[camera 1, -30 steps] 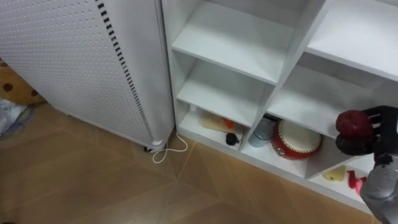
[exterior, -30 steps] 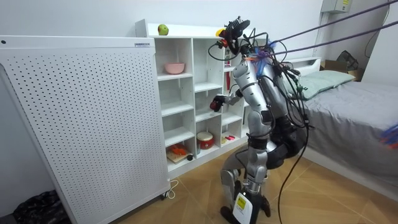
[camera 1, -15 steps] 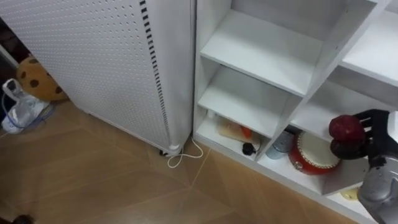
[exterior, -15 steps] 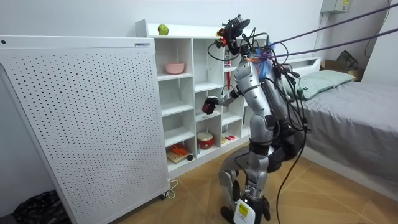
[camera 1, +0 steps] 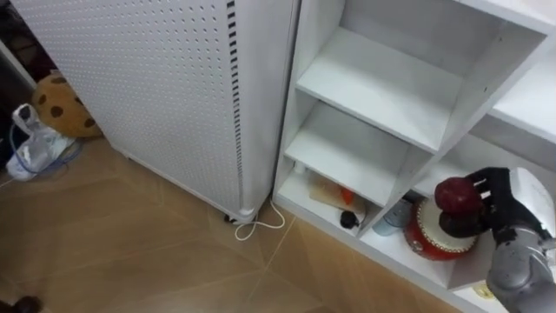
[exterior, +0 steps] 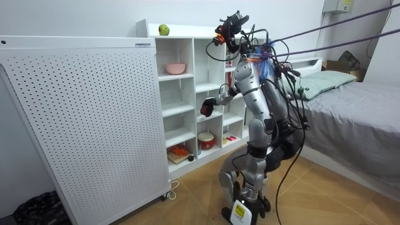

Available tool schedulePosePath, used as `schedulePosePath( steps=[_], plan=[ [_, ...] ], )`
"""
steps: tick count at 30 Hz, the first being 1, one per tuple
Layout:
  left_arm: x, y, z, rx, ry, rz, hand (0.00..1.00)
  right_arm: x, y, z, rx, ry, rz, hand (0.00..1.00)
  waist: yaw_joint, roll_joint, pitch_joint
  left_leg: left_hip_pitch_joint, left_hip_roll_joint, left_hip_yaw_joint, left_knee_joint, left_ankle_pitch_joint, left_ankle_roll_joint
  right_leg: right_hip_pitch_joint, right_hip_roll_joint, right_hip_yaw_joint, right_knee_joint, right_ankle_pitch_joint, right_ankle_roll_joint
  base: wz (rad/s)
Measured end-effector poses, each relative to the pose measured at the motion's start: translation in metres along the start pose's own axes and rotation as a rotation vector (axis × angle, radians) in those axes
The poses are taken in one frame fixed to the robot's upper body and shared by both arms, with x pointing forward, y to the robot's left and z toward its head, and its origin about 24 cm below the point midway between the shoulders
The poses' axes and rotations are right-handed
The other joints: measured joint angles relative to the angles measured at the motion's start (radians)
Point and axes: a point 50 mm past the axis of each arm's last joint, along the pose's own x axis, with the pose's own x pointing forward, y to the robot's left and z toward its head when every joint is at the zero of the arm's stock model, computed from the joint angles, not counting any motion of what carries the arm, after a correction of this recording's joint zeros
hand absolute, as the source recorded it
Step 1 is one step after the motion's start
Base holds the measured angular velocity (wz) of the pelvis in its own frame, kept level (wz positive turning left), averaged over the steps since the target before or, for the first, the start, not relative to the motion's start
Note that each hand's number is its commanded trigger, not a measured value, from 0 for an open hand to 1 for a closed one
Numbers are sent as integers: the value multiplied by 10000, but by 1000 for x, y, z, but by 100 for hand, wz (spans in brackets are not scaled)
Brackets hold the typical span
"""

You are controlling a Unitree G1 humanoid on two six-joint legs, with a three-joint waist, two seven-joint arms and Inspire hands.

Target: Arrange fruit in the closet

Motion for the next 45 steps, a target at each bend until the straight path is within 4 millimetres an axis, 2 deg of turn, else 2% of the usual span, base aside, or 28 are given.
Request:
schedulePosePath(
  steps=[8, 12, 19, 20, 21, 24, 27, 32, 39, 45],
  plan=[
    [0, 2, -3, 7, 19, 332, 0, 4, -7, 1, 3854, 1852, -158, 100, -138, -95, -15, 233, 115, -52, -327, 7, 98, 384, 411, 2, -791, 359, 235, -8],
    [-1, 2, -7, 11, 107, 490, 0, 8, -19, 12, 5811, 2254, -557, 100, -398, -137, -46, 371, 143, 42, -555, 61, 222, 487, 419, 52, -1090, 549, 312, -8],
    [-2, 2, -17, -154, 426, 586, 0, 13, -33, 7, 7762, 3199, -1024, 100, -816, -154, -63, 606, 154, 38, -698, 76, 268, 756, 472, 35, -1323, 625, 382, 0],
    [-2, 2, -17, -155, 422, 604, 0, 13, -36, 5, 8020, 3355, -1073, 69, -843, -157, -65, 624, 159, 53, -696, 77, 268, 754, 472, 45, -1308, 629, 377, -4],
    [-2, 3, -17, -166, 423, 639, 0, 14, -37, 5, 8196, 3459, -1094, 0, -875, -162, -69, 635, 172, 67, -693, 77, 268, 748, 471, 51, -1292, 638, 360, -4],
    [-2, 3, -17, -159, 419, 692, 0, 14, -37, 4, 8529, 3653, -1082, 0, -1021, -183, -84, 666, 180, 105, -641, 77, 267, 746, 419, 49, -1157, 611, 307, 0],
    [-3, 4, -18, -145, 377, 707, 0, 13, -37, 3, 8798, 3888, -1136, 0, -1057, -235, -122, 691, 302, 213, -599, 77, 264, 746, 466, 64, -1147, 643, 244, -7],
    [-4, 5, -22, -186, 421, 721, 0, 14, -42, -2, 9174, 4257, -1425, 0, -1092, -265, -158, 737, 321, 263, -559, 90, 248, 756, 497, 108, -1116, 668, 218, -4],
    [-4, 5, -23, -193, 409, 726, 0, 14, -42, -3, 9589, 4483, -1409, 0, -1023, -266, -161, 889, 306, 295, -576, 113, 273, 807, 619, 356, -1144, 743, 317, -2],
    [-4, 1, -22, -193, 397, 600, 0, 14, -41, -10, 9623, 4738, -1413, 0, -872, -254, -165, 1213, 333, 347, -791, 128, 257, 1080, 678, 389, -1357, 772, 331, -1]
  ],
)
